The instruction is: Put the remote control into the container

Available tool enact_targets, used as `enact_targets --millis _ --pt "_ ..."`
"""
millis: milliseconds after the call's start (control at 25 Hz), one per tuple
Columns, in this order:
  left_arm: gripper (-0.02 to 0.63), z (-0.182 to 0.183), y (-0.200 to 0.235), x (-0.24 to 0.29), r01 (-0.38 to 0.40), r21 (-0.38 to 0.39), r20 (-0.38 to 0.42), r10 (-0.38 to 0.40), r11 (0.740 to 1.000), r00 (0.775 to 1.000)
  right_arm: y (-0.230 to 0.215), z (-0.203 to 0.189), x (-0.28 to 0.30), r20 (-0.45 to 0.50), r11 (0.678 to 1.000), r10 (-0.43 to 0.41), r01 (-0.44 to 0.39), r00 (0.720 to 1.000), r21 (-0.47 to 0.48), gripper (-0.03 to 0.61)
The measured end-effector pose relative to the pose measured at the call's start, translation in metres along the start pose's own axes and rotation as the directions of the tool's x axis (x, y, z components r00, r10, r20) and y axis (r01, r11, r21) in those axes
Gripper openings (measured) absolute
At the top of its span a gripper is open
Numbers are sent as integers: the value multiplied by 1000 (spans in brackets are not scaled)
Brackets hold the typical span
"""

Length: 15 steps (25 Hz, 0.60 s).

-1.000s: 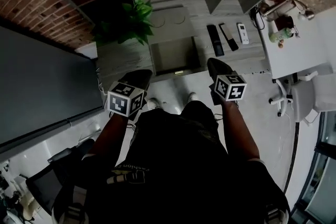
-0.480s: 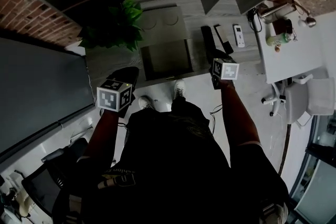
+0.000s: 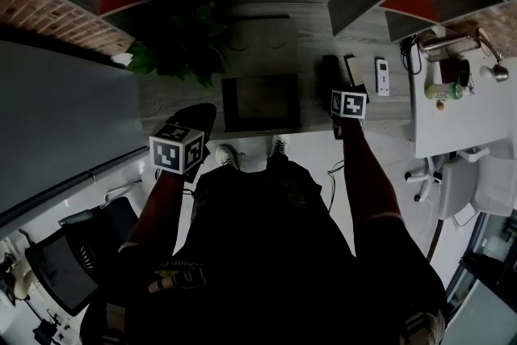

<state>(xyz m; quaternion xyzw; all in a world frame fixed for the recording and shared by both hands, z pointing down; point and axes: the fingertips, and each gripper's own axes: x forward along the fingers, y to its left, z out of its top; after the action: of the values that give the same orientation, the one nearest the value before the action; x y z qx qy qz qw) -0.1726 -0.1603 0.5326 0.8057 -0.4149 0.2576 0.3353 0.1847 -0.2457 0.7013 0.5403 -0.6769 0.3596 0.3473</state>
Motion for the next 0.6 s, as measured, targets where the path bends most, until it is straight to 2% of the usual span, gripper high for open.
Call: enact_targets --millis 200,360,480,600 --pt "6 0 0 0 -12 -9 2 12 1000 1000 -9 -1 0 -12 999 -33 33 999 -25 244" --pt "6 -2 -1 -2 -8 -2 1 8 1000 1000 -8 0 2 -17 998 -13 12 1000 -55 235" --pt "6 -4 1 -4 -9 1 3 9 1000 1000 -3 7 -8 26 998 -6 8 1000 -64 233" --pt "6 -6 6 -5 -13 2 1 13 1000 1000 13 15 -22 78 997 38 -32 996 -74 232"
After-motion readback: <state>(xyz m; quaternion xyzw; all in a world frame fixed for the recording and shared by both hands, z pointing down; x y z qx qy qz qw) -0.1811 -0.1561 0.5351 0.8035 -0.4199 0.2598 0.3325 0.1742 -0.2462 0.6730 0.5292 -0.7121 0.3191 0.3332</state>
